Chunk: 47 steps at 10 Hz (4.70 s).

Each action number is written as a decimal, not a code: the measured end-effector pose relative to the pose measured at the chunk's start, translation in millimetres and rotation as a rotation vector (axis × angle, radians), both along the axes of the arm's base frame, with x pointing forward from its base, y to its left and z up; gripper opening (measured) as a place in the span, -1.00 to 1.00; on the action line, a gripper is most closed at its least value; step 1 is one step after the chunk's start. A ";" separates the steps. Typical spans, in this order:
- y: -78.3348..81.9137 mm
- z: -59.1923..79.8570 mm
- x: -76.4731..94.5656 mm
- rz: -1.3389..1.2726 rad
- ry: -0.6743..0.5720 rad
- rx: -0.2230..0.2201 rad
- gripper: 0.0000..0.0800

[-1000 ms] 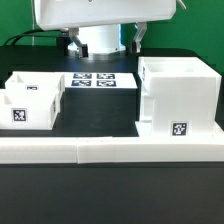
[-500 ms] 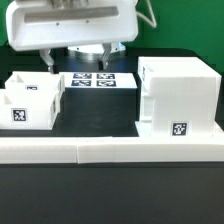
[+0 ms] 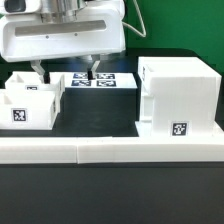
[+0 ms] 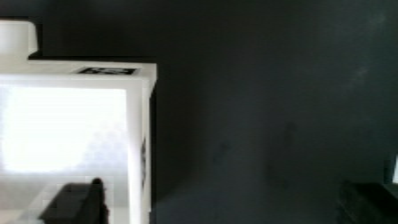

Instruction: Assemble drawer

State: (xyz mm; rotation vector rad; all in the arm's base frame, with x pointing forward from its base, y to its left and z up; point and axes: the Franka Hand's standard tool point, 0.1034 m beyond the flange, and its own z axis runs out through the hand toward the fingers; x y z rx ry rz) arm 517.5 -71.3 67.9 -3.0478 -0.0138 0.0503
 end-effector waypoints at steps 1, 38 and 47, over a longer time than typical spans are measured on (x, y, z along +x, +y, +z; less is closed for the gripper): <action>-3.8 -3.3 -0.8 0.019 -0.004 -0.002 0.62; 29.7 -37.5 -1.4 0.975 -0.020 -0.031 -0.89; 21.5 -46.3 3.6 1.509 0.001 -0.051 -0.89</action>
Offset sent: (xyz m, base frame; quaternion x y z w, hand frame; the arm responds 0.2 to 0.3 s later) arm 0.0017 -0.0060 -0.0262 0.0013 0.0251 0.0011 0.9997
